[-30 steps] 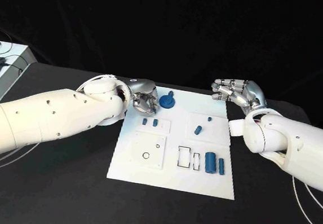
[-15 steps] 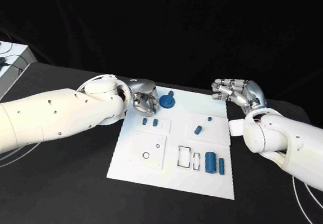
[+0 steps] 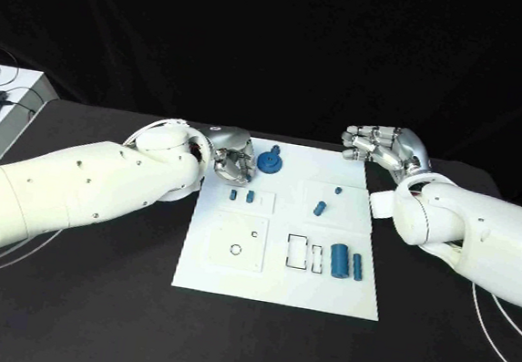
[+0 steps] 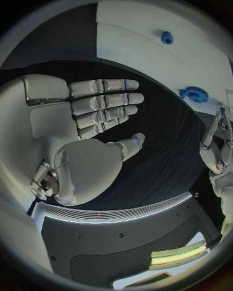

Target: Assemble the parts on the task board

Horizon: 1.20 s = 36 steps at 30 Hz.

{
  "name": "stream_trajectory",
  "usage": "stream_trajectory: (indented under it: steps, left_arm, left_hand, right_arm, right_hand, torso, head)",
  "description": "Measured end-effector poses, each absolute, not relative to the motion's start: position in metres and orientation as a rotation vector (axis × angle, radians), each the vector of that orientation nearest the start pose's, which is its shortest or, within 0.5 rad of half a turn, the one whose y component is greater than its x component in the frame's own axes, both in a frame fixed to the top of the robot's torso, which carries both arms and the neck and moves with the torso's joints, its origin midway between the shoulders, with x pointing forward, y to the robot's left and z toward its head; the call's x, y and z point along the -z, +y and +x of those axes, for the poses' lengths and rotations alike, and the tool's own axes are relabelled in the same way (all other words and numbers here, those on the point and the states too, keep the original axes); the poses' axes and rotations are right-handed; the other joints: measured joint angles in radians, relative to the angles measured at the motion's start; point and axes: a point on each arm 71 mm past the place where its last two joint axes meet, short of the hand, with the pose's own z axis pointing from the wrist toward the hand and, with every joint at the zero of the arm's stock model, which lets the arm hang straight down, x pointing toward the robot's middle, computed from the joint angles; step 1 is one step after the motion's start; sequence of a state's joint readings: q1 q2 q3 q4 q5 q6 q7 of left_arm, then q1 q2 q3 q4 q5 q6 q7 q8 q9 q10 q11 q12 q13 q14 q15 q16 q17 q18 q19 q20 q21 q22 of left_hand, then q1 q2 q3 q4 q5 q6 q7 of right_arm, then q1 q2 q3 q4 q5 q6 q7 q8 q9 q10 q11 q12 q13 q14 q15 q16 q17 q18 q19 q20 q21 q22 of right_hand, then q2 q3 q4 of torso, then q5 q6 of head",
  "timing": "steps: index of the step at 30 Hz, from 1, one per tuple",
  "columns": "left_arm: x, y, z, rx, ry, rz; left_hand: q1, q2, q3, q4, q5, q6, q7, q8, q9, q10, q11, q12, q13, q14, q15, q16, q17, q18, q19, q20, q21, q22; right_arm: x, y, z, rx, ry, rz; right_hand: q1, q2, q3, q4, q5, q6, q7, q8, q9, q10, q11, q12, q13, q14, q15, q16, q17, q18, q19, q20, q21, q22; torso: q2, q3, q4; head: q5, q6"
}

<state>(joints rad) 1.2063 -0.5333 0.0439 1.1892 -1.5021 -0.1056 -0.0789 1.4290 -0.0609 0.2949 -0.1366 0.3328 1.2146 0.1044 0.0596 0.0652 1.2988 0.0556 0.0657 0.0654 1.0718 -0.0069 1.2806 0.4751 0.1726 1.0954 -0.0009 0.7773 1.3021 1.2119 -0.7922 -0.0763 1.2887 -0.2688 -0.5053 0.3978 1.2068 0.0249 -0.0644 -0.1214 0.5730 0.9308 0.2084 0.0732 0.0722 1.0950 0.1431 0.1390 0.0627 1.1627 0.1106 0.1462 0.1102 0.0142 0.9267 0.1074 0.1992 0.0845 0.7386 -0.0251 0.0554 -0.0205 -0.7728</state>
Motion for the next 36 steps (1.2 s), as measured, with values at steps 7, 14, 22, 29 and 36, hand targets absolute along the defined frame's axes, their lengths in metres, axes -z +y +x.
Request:
stream_trajectory:
  steps: [7,14,22,29,36]
  left_arm:
    - [0.1836,0.1302,0.5456,0.628,1.766,0.249]
    - [0.1839,0.1309,0.5457,0.627,1.767,0.247]
    - [0.1845,0.1333,0.5455,0.625,1.771,0.245]
    - [0.1853,0.1340,0.5452,0.623,1.773,0.244]
    - [0.1863,0.1346,0.5451,0.618,1.777,0.241]
  left_hand:
    - [0.000,0.000,0.000,0.000,0.000,0.002,0.002,-0.002,0.001,0.000,0.000,0.000,0.000,0.000,0.000,0.000,0.000,0.000,0.000,0.000,0.000,0.000]
    - [0.000,0.000,-0.002,0.002,0.000,-0.022,0.001,-0.002,0.002,0.000,0.000,0.000,0.000,0.000,0.000,0.000,0.002,0.000,0.000,0.000,-0.004,0.000]
    - [0.001,-0.009,-0.002,0.003,0.000,-0.053,-0.003,-0.001,-0.001,-0.005,-0.002,0.000,0.000,0.000,0.000,0.000,0.002,0.001,-0.003,0.003,-0.008,0.000]
    - [0.005,-0.013,0.001,0.006,0.000,-0.082,-0.007,-0.001,-0.002,-0.005,-0.002,0.001,0.000,-0.003,0.003,0.000,0.002,0.004,-0.003,0.003,-0.008,0.000]
    - [0.001,-0.017,0.005,0.010,0.000,-0.102,-0.005,-0.002,-0.002,-0.005,-0.002,0.001,0.000,-0.003,0.003,0.000,0.002,0.004,-0.003,0.003,-0.012,0.000]
  right_arm:
    - [0.1906,-0.2645,0.5284,-1.137,1.318,0.875]
    - [0.1906,-0.2648,0.5284,-1.136,1.317,0.875]
    - [0.1906,-0.2650,0.5285,-1.136,1.317,0.876]
    - [0.1907,-0.2650,0.5285,-1.136,1.317,0.876]
    - [0.1907,-0.2652,0.5285,-1.135,1.317,0.876]
  right_hand:
    - [0.000,0.000,0.000,0.000,0.000,0.000,0.000,0.000,0.000,0.000,0.000,0.000,0.000,0.000,0.000,0.000,0.000,0.000,0.000,0.000,0.000,0.000]
    - [0.000,0.000,0.000,0.000,0.000,-0.001,0.001,0.000,0.000,0.000,0.000,0.000,0.000,0.000,0.000,0.000,0.000,0.000,0.000,0.000,0.000,0.000]
    - [0.000,0.000,0.000,0.000,0.000,-0.002,0.002,0.000,0.000,0.000,0.000,0.000,0.000,0.000,0.000,0.000,0.000,0.000,0.000,0.000,0.000,0.000]
    - [0.000,0.000,0.000,0.000,0.000,-0.002,0.002,0.000,0.000,0.000,0.000,0.000,0.000,0.000,0.000,0.000,0.000,0.000,0.000,0.000,0.000,0.000]
    - [0.000,0.000,0.000,0.000,0.000,-0.002,0.002,0.000,0.000,0.000,0.000,0.000,0.000,0.000,0.000,0.000,0.000,0.000,0.000,0.000,0.000,0.000]
  torso:
    - [-0.001,-0.0001,0.0002]
    - [-0.001,0.0001,-0.0002]
    - [-0.001,0.0001,-0.0003]
    - [-0.001,0.0001,-0.0004]
    - [0.000,0.0001,-0.0005]
  head:
    - [0.001,0.000]
    - [0.003,0.001]
    - [0.003,0.002]
    - [0.002,0.002]
    - [0.003,0.001]
